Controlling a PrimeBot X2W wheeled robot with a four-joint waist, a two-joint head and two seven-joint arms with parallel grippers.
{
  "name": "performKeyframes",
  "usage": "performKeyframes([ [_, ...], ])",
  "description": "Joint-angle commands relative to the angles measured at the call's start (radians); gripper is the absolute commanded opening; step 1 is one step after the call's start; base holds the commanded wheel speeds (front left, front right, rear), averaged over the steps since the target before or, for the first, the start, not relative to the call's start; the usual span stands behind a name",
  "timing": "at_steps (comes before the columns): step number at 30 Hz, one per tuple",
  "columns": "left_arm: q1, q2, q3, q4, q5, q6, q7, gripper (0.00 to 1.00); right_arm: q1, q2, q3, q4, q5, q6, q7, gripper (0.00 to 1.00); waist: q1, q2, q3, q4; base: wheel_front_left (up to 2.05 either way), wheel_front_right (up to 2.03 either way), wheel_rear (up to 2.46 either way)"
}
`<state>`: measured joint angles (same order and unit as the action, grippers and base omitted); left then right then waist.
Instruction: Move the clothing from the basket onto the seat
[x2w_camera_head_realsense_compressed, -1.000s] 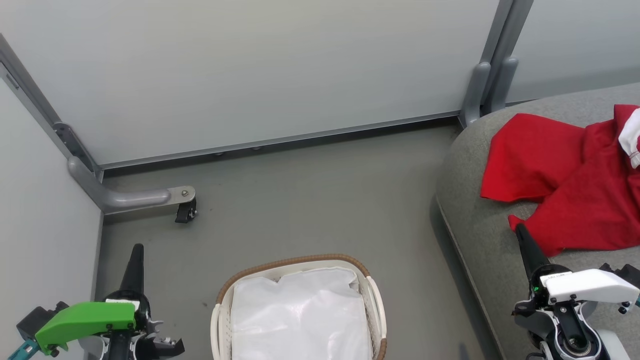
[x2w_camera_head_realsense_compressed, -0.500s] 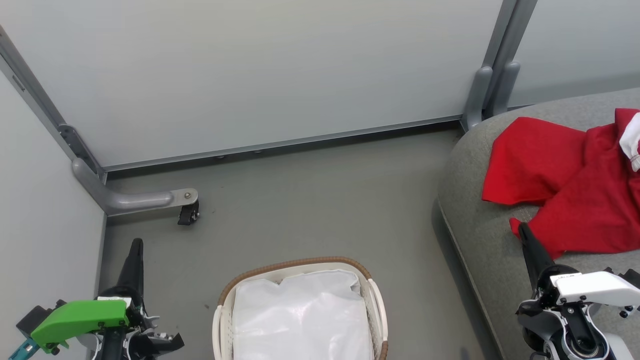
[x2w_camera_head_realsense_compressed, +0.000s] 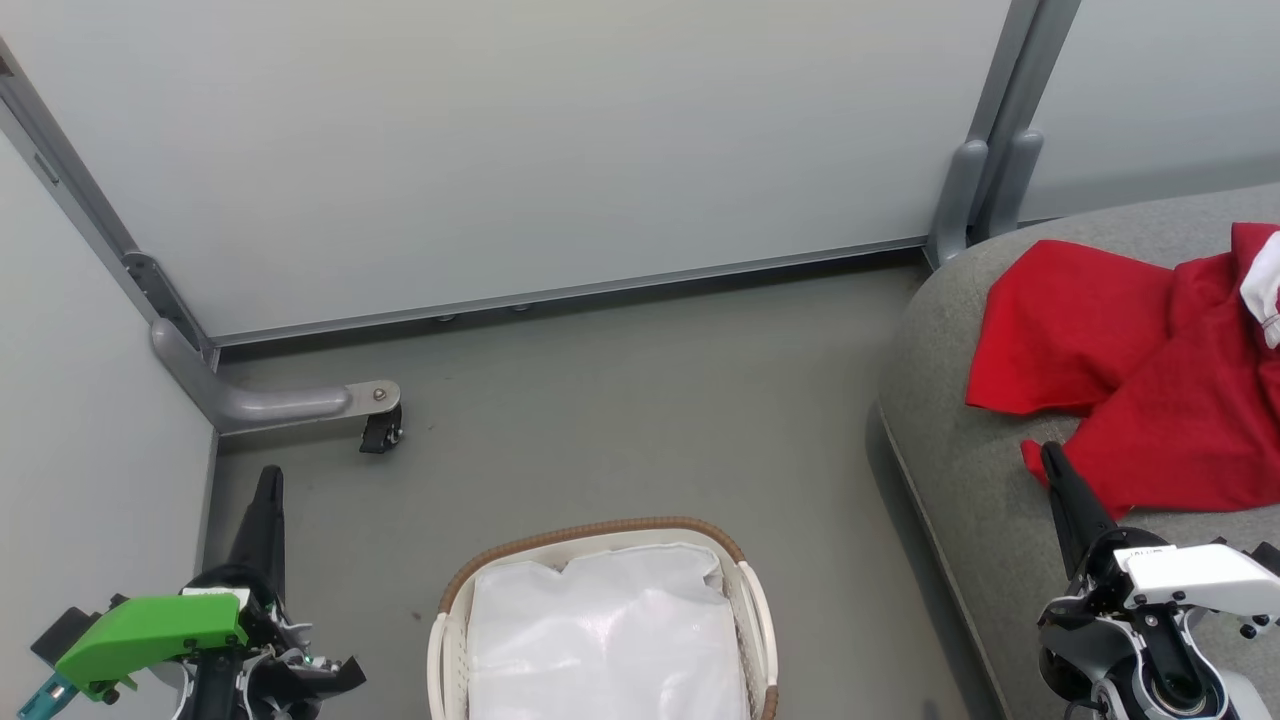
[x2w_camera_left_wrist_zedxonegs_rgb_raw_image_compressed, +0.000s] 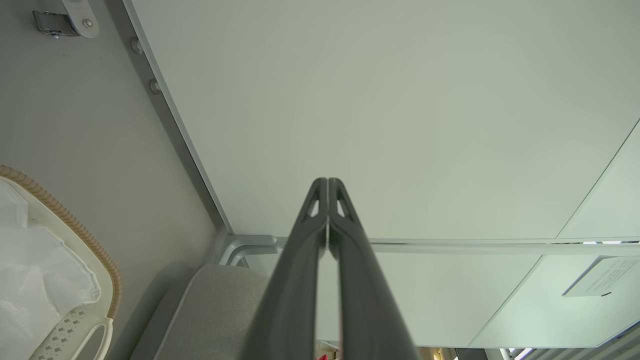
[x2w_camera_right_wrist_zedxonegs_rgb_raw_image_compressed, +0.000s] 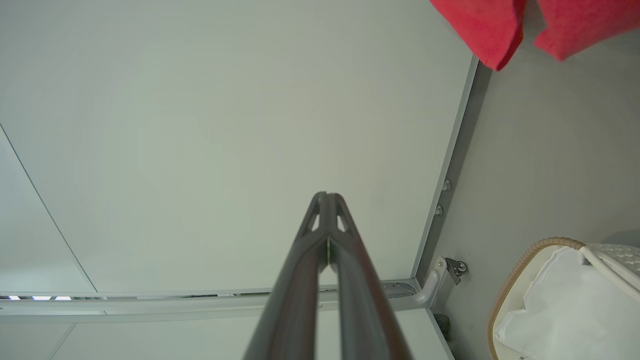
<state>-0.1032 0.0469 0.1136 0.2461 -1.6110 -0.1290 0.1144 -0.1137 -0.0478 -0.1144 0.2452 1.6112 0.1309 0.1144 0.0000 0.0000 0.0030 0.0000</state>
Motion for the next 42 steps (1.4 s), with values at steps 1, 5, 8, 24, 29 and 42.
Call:
performKeyframes([
  [1, -0.011, 0.006, 0.003, -0.002, -0.003, -0.005, 0.003, 0.00, 0.011, -0.004, -0.002, -0.004, 0.003, 0.000, 0.004, 0.00, 0.0000, 0.0000, 0.000, 0.000, 0.00, 0.00, 0.00],
  [5, -0.011, 0.006, 0.003, -0.002, -0.003, -0.005, 0.003, 0.00, 0.011, -0.004, -0.002, -0.004, 0.003, 0.000, 0.004, 0.00, 0.0000, 0.0000, 0.000, 0.000, 0.00, 0.00, 0.00],
  [8, -0.011, 0.006, 0.003, -0.002, -0.004, -0.005, 0.003, 0.00, 0.011, -0.004, -0.002, -0.004, 0.003, 0.000, 0.004, 0.00, 0.0000, 0.0000, 0.000, 0.000, 0.00, 0.00, 0.00],
  [24, -0.011, 0.006, 0.002, -0.002, -0.004, -0.005, 0.003, 0.00, 0.011, -0.004, -0.002, -0.003, 0.003, 0.000, 0.003, 0.00, 0.0000, 0.0000, 0.000, 0.000, 0.00, 0.00, 0.00],
  [29, -0.011, 0.006, 0.002, -0.002, -0.003, -0.005, 0.003, 0.00, 0.011, -0.004, -0.002, -0.003, 0.003, 0.000, 0.003, 0.00, 0.0000, 0.0000, 0.000, 0.000, 0.00, 0.00, 0.00],
  [42, -0.011, 0.006, 0.002, -0.002, -0.004, -0.005, 0.003, 0.00, 0.011, -0.004, -0.002, -0.003, 0.003, 0.000, 0.003, 0.00, 0.0000, 0.0000, 0.000, 0.000, 0.00, 0.00, 0.00],
])
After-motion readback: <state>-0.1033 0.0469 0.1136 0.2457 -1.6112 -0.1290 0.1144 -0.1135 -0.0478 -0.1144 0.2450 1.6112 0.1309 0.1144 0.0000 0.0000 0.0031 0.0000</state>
